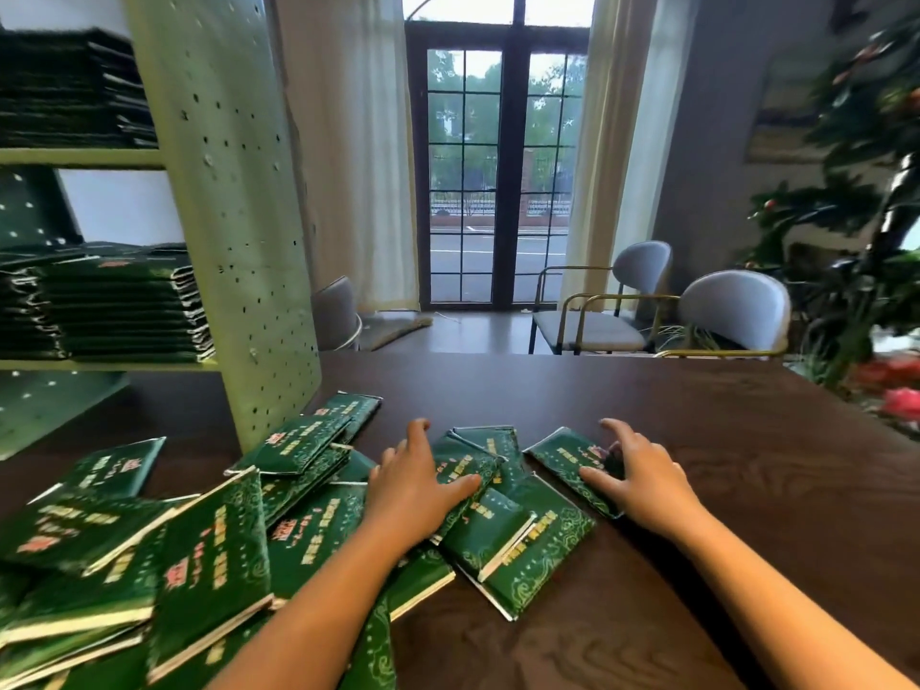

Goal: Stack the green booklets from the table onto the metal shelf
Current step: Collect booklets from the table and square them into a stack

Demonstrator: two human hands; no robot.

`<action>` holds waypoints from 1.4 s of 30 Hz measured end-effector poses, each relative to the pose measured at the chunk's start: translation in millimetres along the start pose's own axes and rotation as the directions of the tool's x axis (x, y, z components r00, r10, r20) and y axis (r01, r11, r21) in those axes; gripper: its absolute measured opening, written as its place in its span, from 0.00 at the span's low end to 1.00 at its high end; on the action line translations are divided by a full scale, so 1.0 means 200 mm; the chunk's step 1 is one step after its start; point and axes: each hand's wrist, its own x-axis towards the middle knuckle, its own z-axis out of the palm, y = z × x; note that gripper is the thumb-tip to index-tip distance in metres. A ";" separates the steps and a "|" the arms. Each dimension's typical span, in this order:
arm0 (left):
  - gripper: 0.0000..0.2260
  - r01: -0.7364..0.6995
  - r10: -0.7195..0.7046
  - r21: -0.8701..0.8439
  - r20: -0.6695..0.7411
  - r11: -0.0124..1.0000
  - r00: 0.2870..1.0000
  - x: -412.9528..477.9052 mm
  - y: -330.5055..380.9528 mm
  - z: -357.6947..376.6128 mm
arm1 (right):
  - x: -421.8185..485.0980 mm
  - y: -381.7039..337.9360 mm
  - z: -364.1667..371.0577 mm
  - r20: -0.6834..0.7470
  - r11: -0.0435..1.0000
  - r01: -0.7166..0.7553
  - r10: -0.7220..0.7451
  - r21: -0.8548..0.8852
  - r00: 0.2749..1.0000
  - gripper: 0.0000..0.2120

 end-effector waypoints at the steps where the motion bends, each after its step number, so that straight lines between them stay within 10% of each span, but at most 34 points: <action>1: 0.38 -0.020 0.019 -0.028 -0.034 0.999 0.999 0.01 0.00 0.01 | 0.00 0.01 0.00 -0.017 0.999 0.024 -0.023 0.038 1.000 0.34; 15: 0.05 -0.294 0.117 -0.452 -0.379 0.843 0.918 -0.07 0.03 -0.06 | -0.03 0.02 -0.02 -0.186 0.972 0.103 -0.064 0.212 0.981 0.30; 23: 0.05 0.005 -0.103 -0.862 -0.055 0.506 0.993 -0.15 0.12 -0.03 | -0.10 -0.09 -0.09 -0.429 0.842 0.243 -0.014 0.482 0.903 0.29; 28: 0.11 0.119 -0.123 -0.973 0.096 0.198 0.988 -0.18 0.18 0.00 | -0.20 -0.24 -0.07 -0.607 0.790 0.528 -0.261 0.312 0.750 0.25; 36: 0.14 0.250 0.120 -0.962 0.237 -0.111 0.964 -0.26 0.25 0.02 | -0.32 -0.38 0.01 -0.430 0.685 0.610 -0.448 0.398 0.784 0.22; 42: 0.23 0.155 0.129 -0.988 0.153 -0.005 0.980 -0.26 0.24 0.02 | -0.33 -0.38 0.01 -0.158 0.673 0.510 -0.513 0.535 0.843 0.29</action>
